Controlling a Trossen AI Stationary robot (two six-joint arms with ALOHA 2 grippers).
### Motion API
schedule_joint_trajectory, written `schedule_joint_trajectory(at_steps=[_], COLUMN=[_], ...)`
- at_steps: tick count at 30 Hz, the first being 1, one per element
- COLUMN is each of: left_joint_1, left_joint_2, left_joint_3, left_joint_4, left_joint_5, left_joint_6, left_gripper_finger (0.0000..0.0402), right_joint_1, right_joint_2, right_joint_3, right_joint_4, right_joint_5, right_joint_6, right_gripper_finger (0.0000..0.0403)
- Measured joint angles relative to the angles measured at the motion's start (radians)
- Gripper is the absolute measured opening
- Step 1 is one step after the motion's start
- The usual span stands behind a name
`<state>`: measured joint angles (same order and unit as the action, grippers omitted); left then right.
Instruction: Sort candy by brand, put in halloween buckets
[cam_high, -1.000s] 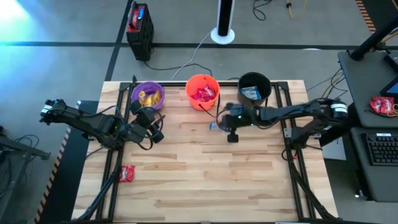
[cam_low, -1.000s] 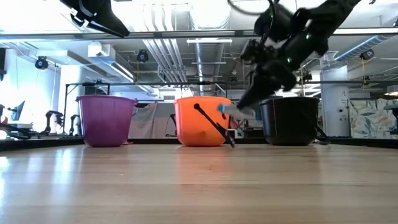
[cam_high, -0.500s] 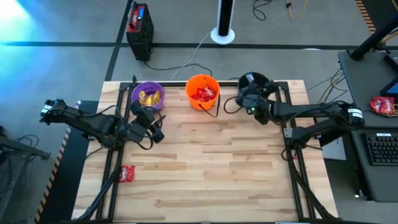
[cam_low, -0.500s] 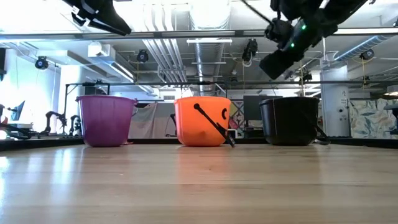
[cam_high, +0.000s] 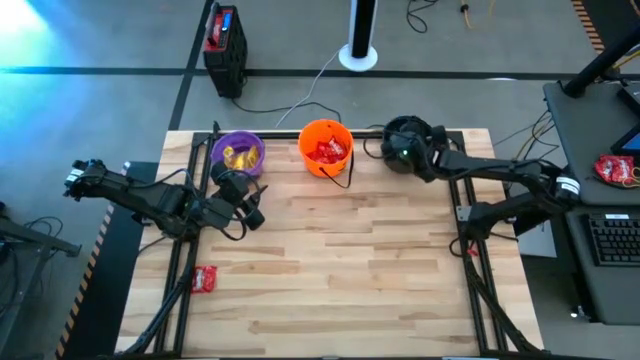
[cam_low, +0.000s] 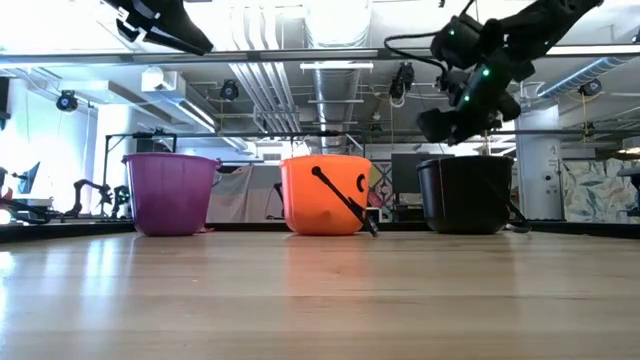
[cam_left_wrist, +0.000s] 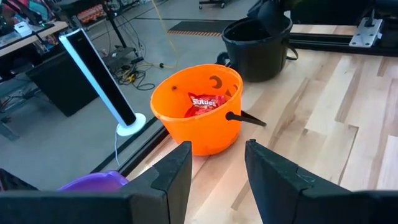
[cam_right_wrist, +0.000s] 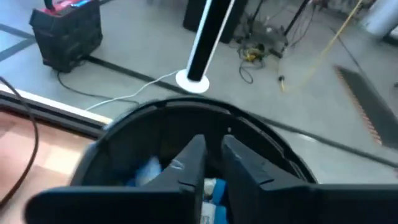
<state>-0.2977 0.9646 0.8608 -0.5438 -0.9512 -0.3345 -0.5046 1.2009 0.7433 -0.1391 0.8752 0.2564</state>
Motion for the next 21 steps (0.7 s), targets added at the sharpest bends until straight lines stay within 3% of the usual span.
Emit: schedule_joint_trajectory(at_steps=[7,9,12,15,18,21], left_joint_1=[0.0,0.0,-0.005,-0.028,-0.08,-0.145], left_joint_2=[0.0,0.0,0.006,0.042,0.1,0.164], left_joint_3=[0.0,0.002,0.006,0.006,0.007,0.007], left_joint_4=[0.0,0.003,0.005,-0.004,-0.022,-0.095], left_joint_5=[0.036,0.139,0.385,0.604,0.752,0.833], left_joint_6=[-0.048,-0.105,-0.251,-0.421,-0.58,-0.783], left_gripper_finger=[0.0134,0.0134,0.0133,0.0128,0.012,0.011], right_joint_1=[-0.016,0.002,0.041,0.089,0.139,0.182], right_joint_2=[-0.009,-0.023,-0.053,-0.087,-0.118,-0.14], right_joint_3=[0.0,0.0,0.0,0.0,0.0,0.0], right_joint_4=[-0.016,-0.011,-0.009,-0.005,-0.005,-0.005], right_joint_5=[-0.063,-0.112,-0.225,-0.274,-0.273,-0.274], right_joint_6=[0.032,0.031,0.017,0.01,-0.006,-0.006], right_gripper_finger=[0.0108,0.0124,0.0141,0.0149,0.015,0.0145])
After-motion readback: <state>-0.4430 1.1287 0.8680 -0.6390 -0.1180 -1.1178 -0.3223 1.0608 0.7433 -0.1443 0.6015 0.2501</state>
